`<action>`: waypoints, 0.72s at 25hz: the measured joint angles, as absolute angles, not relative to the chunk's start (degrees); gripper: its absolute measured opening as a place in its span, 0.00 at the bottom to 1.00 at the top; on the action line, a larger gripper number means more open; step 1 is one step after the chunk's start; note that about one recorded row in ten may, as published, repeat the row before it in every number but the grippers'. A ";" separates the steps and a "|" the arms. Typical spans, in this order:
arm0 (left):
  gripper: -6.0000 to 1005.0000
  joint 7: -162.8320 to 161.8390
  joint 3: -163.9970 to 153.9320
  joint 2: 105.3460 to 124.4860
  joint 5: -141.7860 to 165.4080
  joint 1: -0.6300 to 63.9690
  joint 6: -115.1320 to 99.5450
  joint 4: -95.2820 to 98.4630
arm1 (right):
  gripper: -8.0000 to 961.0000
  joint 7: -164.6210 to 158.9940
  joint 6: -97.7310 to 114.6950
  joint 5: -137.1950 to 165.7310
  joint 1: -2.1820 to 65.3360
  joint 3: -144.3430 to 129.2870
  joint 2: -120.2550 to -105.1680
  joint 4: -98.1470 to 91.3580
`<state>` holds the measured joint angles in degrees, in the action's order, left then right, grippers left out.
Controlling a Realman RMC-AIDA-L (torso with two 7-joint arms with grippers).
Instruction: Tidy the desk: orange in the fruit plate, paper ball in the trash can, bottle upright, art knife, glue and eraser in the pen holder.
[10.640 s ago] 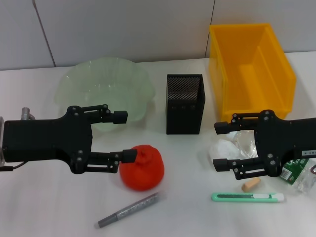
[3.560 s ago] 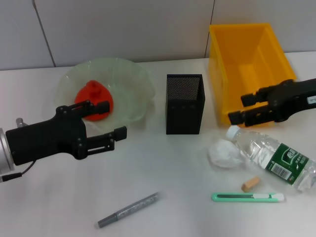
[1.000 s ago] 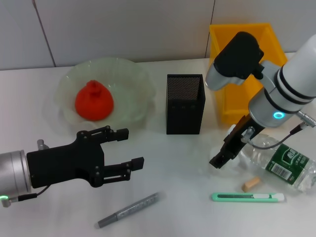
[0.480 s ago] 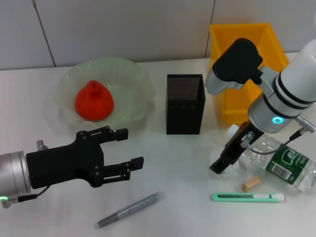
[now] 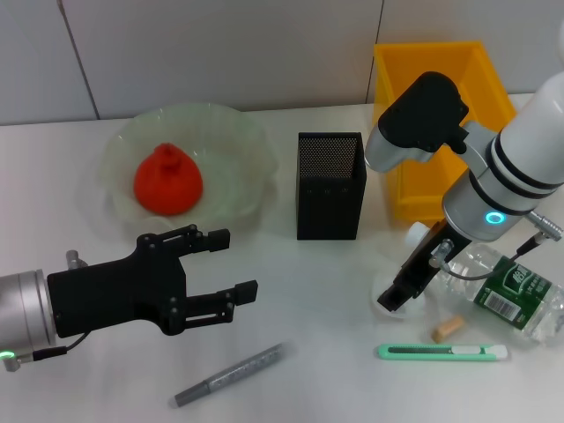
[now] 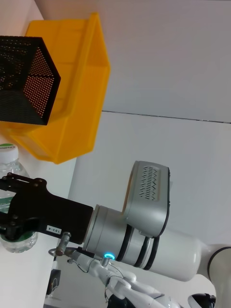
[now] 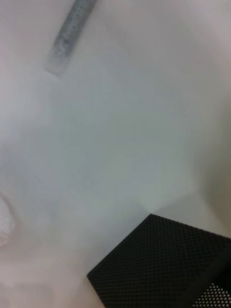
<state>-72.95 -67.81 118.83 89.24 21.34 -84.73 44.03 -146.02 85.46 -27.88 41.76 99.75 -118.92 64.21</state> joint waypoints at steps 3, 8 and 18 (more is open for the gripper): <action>0.79 -72.95 -67.83 118.82 89.20 21.34 -84.73 44.03 | 0.62 -146.43 85.86 -28.12 41.40 99.68 -118.91 66.06; 0.79 -72.95 -67.99 118.82 89.20 21.15 -84.73 43.96 | 0.59 -146.63 86.20 -28.16 40.30 100.22 -118.91 70.47; 0.79 -72.91 -68.28 118.83 89.02 20.72 -84.67 43.94 | 0.59 -145.75 82.80 -33.02 34.46 101.81 -118.98 88.25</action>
